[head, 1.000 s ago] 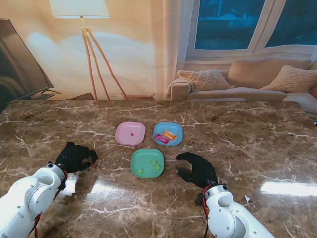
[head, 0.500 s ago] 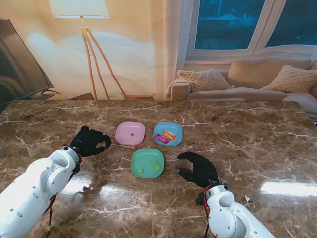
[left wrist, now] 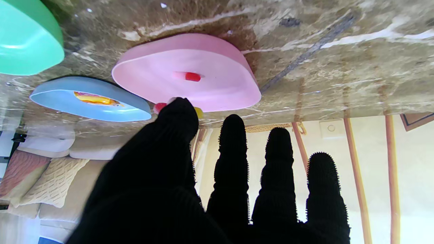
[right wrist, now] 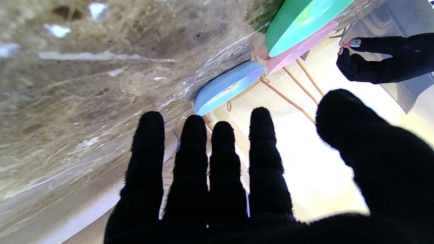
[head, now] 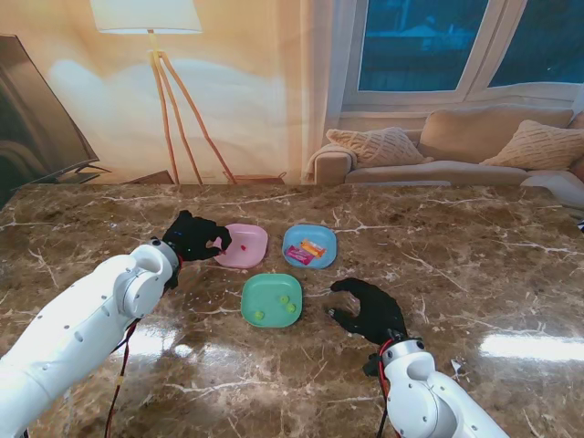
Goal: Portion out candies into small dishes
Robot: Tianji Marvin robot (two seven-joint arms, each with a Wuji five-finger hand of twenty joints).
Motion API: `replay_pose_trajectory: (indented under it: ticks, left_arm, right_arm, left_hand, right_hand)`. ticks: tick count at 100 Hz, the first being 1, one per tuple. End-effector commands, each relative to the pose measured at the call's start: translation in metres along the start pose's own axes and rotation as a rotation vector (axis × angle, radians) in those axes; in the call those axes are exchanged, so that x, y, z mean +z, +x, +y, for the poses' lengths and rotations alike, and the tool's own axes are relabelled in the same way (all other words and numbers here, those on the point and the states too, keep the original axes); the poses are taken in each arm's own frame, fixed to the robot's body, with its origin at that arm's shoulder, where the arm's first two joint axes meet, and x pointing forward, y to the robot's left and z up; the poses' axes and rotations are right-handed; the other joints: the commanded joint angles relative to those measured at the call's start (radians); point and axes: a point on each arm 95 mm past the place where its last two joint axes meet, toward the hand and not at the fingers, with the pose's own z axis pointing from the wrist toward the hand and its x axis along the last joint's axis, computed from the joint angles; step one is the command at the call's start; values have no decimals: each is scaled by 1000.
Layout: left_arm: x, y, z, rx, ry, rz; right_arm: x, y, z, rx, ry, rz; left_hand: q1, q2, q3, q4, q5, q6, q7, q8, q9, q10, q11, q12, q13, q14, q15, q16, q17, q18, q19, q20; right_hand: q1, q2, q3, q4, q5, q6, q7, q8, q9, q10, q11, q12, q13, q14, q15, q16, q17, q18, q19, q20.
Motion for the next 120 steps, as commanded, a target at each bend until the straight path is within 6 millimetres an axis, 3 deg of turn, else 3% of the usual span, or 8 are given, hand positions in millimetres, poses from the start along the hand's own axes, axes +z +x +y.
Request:
replay_pose_trajectory:
  ticks: [1, 22, 35, 40, 56, 84, 101, 120]
  left_arm:
    - [8, 1, -6, -2, 7, -4]
    - [25, 0, -3, -6, -21, -16]
    - [30, -1, -1, 0, -29, -25]
    - [32, -1, 0, 1, -25, -27]
    - [34, 1, -1, -2, -15, -28]
    - [32, 0, 0, 1, -15, -24]
    - [14, -5, -1, 23, -2, -16]
    - [-31, -16, 2, 50, 27, -45]
  right_arm:
    - [-3, -3, -5, 7, 23, -13]
    - [-4, -5, -4, 8, 18, -21]
    - [-4, -5, -4, 9, 17, -24]
    - [-4, -5, -4, 9, 17, -25]
    - [-4, -6, -3, 9, 19, -25]
    - [-4, -6, -3, 9, 15, -26]
    - [-4, -6, -4, 8, 15, -22]
    - [-4, -5, -5, 8, 18, -16]
  left_hand:
    - [44, -8, 14, 26, 27, -35, 39, 9, -12, -15, -2, -11, -22, -8, 4, 6, -15, -11, -24, 2]
    - [51, -26, 23, 32, 36, -21, 39, -4, -18, -13, -8, -34, -21, -6, 4, 6, -11, -9, -19, 5]
    - [71, -31, 2, 23, 34, -7, 55, -122, -36, -20, -15, -130, -14, -5, 5, 4, -5, -5, -11, 4]
    - [73, -28, -31, 29, 10, 10, 32, -226, -53, -21, 2, -180, -15, -6, 5, 3, -6, -5, -9, 1]
    - [80, -36, -26, 29, -11, 32, -39, -329, -77, -18, -2, -247, -17, -5, 6, 4, -6, -4, -7, 0]
    - [70, -45, -21, 29, -5, 37, -51, -349, -88, -18, 11, -298, -17, -5, 4, 4, -7, -2, -7, -1]
    - [74, -49, -17, 29, 6, 33, -34, -338, -88, -18, 14, -297, -16, -5, 4, 4, -6, -2, -7, -1]
    - [74, -64, 14, 35, 14, 31, -26, -340, -86, -14, 11, -317, -16, -2, -1, 1, -3, 2, -7, -1]
  right_hand:
    - [-18, 14, 7, 18, -10, -26, 5, -11, -14, -4, -5, -8, -9, 30, 0, 18, 4, -5, 13, 25]
    - [-17, 13, 8, 18, -10, -25, 5, -11, -15, -4, -6, -8, -6, 31, 1, 19, 4, -5, 13, 25]
    - [-22, 18, 6, 18, -9, -24, 6, -10, -13, -6, -5, -7, -6, 30, 1, 19, 3, -4, 13, 25]
    - [-21, 18, 6, 18, -9, -25, 5, -11, -12, -6, -5, -7, -6, 32, 1, 19, 3, -4, 13, 25]
    - [-20, 16, 5, 19, -10, -26, 5, -11, -13, -5, -5, -7, -6, 31, 1, 19, 4, -5, 13, 25]
    - [-18, 16, 6, 19, -10, -26, 5, -11, -12, -5, -5, -7, -5, 32, 1, 19, 4, -5, 14, 26]
    - [-19, 15, 6, 18, -9, -26, 5, -11, -12, -6, -5, -7, -5, 31, 1, 20, 4, -4, 13, 26]
    - [-18, 14, 6, 18, -9, -25, 5, -11, -13, -5, -6, -7, -4, 32, 1, 20, 4, -4, 13, 26]
